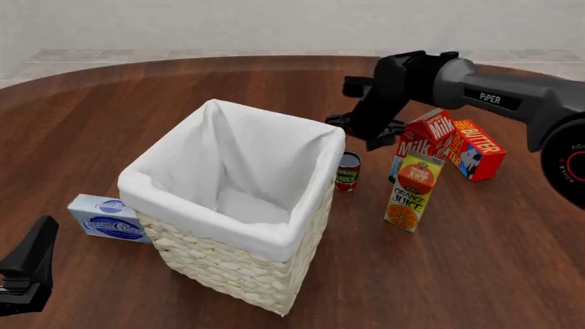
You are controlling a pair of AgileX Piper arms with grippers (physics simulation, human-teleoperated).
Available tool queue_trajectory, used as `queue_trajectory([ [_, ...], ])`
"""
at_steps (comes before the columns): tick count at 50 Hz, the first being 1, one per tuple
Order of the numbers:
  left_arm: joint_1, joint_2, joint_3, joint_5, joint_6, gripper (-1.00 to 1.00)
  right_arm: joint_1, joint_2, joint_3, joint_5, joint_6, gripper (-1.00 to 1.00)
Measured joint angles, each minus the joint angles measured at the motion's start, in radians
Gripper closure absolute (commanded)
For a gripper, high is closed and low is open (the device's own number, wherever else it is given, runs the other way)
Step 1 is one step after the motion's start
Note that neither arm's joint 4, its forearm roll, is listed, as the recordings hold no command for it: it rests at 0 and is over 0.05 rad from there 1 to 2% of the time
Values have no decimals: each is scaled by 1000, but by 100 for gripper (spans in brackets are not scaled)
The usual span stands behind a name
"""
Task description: Pick up the tomato sauce, and put it in the basket.
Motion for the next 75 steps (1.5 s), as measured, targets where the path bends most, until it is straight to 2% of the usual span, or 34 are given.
queue_trajectory([
  [75, 0, 0, 0, 0, 0, -100, 3, 82, 54, -68, 24, -100],
])
